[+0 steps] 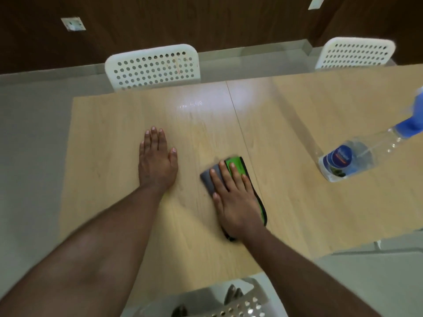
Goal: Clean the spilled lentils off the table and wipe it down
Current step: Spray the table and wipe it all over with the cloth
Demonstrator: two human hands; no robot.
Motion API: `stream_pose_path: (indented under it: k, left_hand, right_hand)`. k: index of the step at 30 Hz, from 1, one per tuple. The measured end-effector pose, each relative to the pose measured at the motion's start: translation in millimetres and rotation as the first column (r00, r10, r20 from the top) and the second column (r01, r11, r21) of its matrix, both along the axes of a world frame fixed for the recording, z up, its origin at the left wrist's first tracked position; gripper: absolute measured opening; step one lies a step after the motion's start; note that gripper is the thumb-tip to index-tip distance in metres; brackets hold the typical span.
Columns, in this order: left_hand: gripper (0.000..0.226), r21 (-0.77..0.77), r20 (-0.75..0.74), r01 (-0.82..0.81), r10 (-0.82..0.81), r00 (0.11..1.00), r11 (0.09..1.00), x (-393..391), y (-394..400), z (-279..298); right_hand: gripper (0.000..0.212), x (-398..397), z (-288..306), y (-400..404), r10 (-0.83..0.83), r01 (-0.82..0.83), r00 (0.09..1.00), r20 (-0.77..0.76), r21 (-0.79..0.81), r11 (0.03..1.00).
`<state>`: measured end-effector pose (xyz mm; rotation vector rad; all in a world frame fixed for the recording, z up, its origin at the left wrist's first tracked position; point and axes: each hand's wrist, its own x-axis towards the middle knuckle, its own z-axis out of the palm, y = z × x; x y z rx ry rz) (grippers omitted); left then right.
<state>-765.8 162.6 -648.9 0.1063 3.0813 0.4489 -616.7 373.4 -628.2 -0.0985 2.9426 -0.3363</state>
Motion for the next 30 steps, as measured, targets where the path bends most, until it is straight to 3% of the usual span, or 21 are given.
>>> stream_pose_path:
  k: [4,11,13,18,21,26,30]
  left_hand:
    - [0.069,-0.029,0.000,-0.014,0.014,1.000,0.999,-3.3,2.3,0.6]
    - [0.069,-0.103,-0.016,-0.010,0.008,1.000,0.995,-9.4,2.2,-4.8]
    - [0.070,-0.101,-0.028,-0.012,0.010,1.000,0.995,-9.6,2.6,-6.0]
    - [0.073,-0.062,-0.024,-0.013,0.012,1.000,0.998,-7.2,0.7,-4.6]
    - [0.074,-0.056,-0.028,-0.017,0.015,1.000,0.998,-8.6,0.2,-6.7]
    - [0.074,-0.075,-0.024,-0.008,0.006,1.000,0.997,-10.2,-0.3,-10.5]
    - [0.073,-0.071,-0.031,-0.017,0.015,0.999,0.997,-9.4,0.0,-11.2]
  right_hand:
    - [0.063,-5.5,0.4,21.2,0.012,-0.012,1.000,0.007,0.014,1.000]
    - [0.063,-172.7,-3.3,11.7,-0.132,0.132,0.991,-0.035,0.001,0.991]
    - [0.063,-188.2,-2.8,-5.4,-0.096,0.095,0.994,-0.048,-0.015,0.995]
    - [0.063,-141.3,1.4,17.1,0.176,-0.177,0.984,-0.037,-0.004,0.984]
    - [0.063,-150.4,1.5,40.8,0.114,-0.114,0.992,-0.050,-0.010,0.993]
    - [0.064,-258.6,3.4,33.5,-0.072,0.073,0.993,-0.095,0.009,0.997]
    - [0.064,-304.7,1.8,-1.1,-0.038,0.038,0.996,-0.080,0.000,0.999]
